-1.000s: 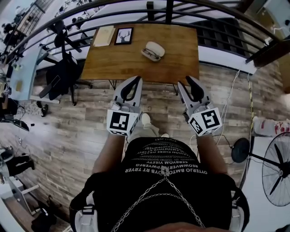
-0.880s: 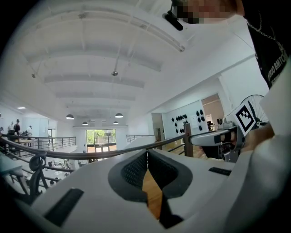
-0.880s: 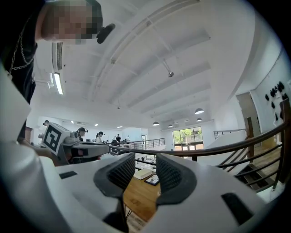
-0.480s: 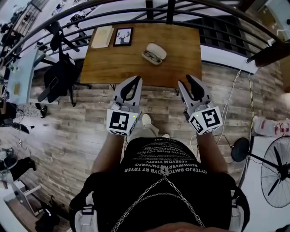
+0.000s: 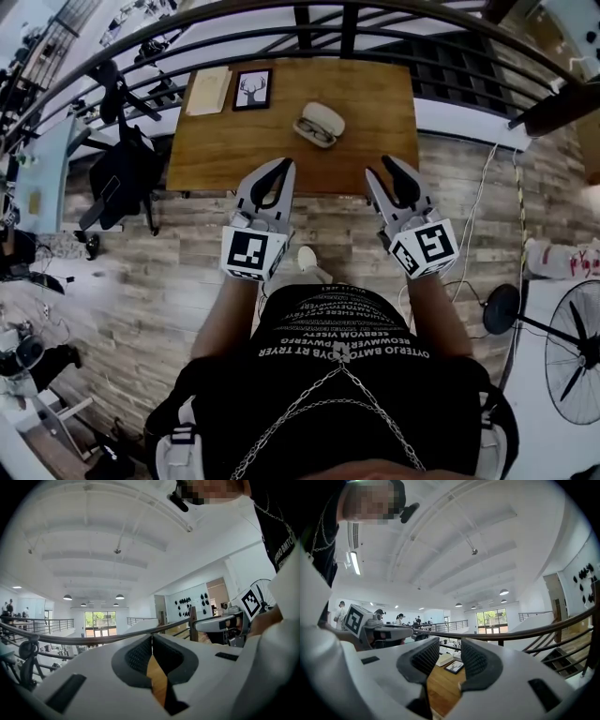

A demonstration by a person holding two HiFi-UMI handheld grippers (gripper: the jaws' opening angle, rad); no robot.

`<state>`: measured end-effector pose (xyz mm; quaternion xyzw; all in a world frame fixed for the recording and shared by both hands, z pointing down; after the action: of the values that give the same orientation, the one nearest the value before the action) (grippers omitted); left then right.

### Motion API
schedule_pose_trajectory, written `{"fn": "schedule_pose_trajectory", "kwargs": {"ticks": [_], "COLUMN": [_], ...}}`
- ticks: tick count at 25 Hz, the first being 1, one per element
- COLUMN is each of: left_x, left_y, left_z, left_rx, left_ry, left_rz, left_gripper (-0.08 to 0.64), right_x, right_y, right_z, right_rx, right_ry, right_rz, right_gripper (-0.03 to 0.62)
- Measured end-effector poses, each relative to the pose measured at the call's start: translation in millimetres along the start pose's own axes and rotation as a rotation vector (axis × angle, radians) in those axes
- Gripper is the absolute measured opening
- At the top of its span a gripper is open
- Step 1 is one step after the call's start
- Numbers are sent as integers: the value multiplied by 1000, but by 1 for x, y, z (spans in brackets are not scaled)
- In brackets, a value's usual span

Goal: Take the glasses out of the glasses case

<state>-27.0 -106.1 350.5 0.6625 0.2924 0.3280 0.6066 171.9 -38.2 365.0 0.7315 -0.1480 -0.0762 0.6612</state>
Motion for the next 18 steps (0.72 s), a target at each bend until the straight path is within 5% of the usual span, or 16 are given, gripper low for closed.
{"fn": "schedule_pose_trajectory", "kwargs": {"ticks": [18], "left_x": [-77], "left_y": [5], "left_z": [14], "left_rx": [7], "left_ry": [14], "left_rz": [32], "left_gripper": [28], "right_x": [-20], "right_y": [13], "right_z": [81], "right_rx": [-3], "right_ry": [-3], "right_rz": [-2], "right_gripper": [129]}}
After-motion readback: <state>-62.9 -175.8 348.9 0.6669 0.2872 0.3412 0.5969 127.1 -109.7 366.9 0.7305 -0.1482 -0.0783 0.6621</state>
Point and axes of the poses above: the fingertips, and each gripper's own axes: z forward along the fingers, x to its right, y out of its underside, the point moved 6 cm from there along -z, backward along the fingers, and after that the axes turned 9 degrees about x, right-handed, at the moved point
